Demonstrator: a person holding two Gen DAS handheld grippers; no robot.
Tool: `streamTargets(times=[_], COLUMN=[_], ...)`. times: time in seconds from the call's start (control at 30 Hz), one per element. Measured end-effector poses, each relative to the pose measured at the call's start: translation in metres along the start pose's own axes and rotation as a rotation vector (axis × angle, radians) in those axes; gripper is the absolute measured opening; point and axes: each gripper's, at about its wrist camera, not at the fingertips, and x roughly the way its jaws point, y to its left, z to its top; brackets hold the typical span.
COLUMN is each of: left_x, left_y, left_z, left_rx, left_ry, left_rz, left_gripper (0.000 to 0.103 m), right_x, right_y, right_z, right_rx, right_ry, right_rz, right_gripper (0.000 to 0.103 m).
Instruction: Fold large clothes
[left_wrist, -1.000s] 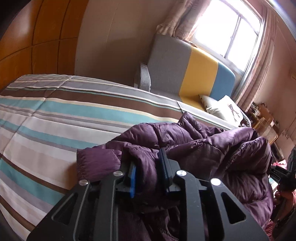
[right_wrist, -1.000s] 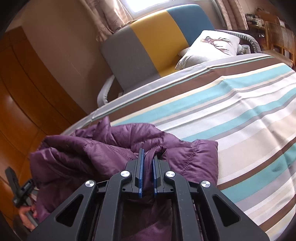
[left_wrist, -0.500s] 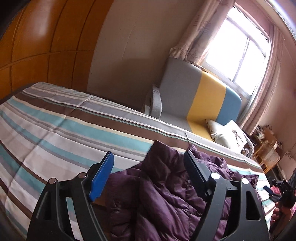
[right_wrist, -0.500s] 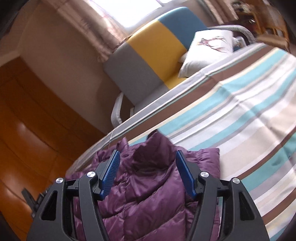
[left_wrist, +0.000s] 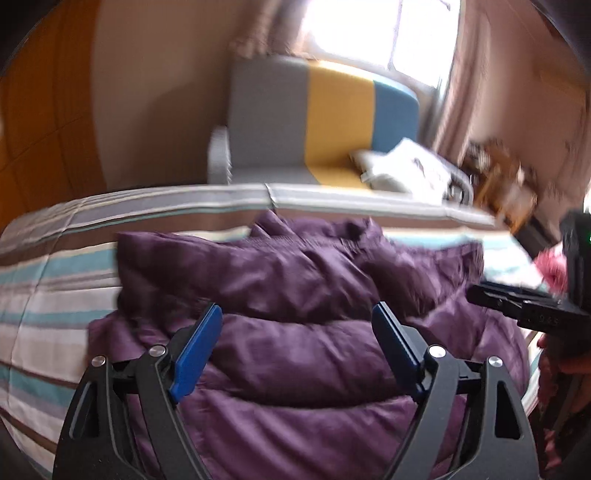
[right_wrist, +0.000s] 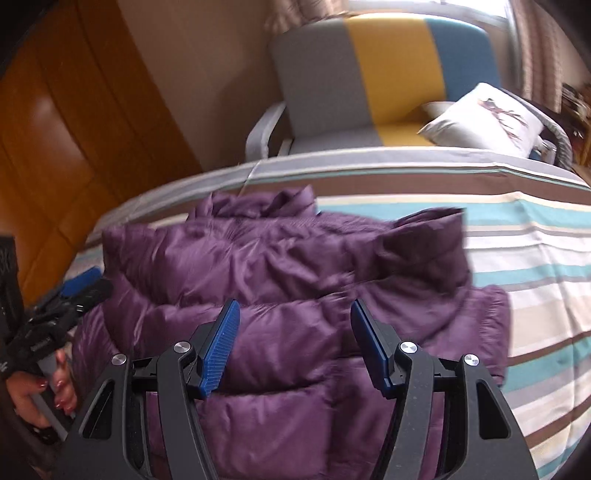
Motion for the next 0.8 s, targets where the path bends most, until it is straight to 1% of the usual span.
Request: streamTargets(times=[0.03,0.07,0.1,0.13,0.17,0.2,0.23,0.27,0.33,0.4,0.47,0.53,0.63,0.7,0.73,0.77,0.8], left_x=[0.009,0.017,0.023,0.026,0.024,0.023,0.022,0.018,0.010,-0.001,-0.010,-0.013,-0.007,0.015,0.025,0.037,0.049], left_y=[-0.005,-0.010,-0.012,-0.014,-0.015,-0.016,-0.019,-0.020,-0.021,-0.022,-0.021,-0.020,-0.018,-0.015,-0.013,-0.010,-0.006], left_z=[-0.002,-0.005,-0.010,-0.012,-0.016,-0.018,-0.019,-0.019,-0.017,-0.011,-0.001,0.009,0.023,0.030,0.031,0.030,0.028], left_rx=[0.019,0.031,0.036,0.033,0.022,0.020,0.025,0.030,0.036,0.035,0.015,0.010,0.013,0.020,0.021,0.024,0.026], left_ry=[0.030,0.061,0.080,0.080,0.062,0.060,0.059,0.057,0.049,0.026,-0.001,-0.019,-0.014,0.049,0.072,0.101,0.125], left_rz=[0.004,-0.002,-0.004,0.006,0.007,-0.005,-0.013,-0.015,-0.028,-0.027,-0.041,-0.033,-0.008,0.020,0.035,0.047,0.053], left_gripper=[0.082,0.068,0.059,0.055,0.043,0.036,0.024,0.016,0.008,0.007,0.007,0.007,0.008,0.012,0.019,0.029,0.034], right_x=[0.006,0.012,0.015,0.018,0.020,0.021,0.022,0.020,0.012,0.001,-0.012,-0.019,-0.017,0.002,0.012,0.027,0.038], right_y=[0.002,0.004,0.005,0.007,0.008,0.009,0.009,0.010,0.008,0.007,0.009,0.010,0.010,0.005,0.002,-0.003,-0.005], right_z=[-0.001,-0.004,-0.006,-0.010,-0.013,-0.016,-0.018,-0.018,-0.016,-0.010,-0.002,0.007,0.020,0.026,0.027,0.026,0.027], right_rx=[-0.010,-0.022,-0.032,-0.046,-0.054,-0.062,-0.066,-0.071,-0.070,-0.055,-0.051,-0.051,-0.053,-0.049,-0.049,-0.049,-0.046], right_ry=[0.019,0.034,0.038,0.036,0.035,0.038,0.046,0.044,0.024,-0.011,-0.046,-0.069,-0.077,-0.042,-0.023,0.011,0.022], right_rz=[-0.021,-0.038,-0.047,-0.063,-0.066,-0.054,-0.037,-0.039,-0.028,-0.013,-0.002,0.005,0.002,-0.005,-0.007,0.000,-0.002], right_gripper=[0.062,0.062,0.062,0.052,0.038,0.028,0.013,0.007,0.003,0.003,0.003,0.003,0.003,0.003,0.003,0.003,0.003])
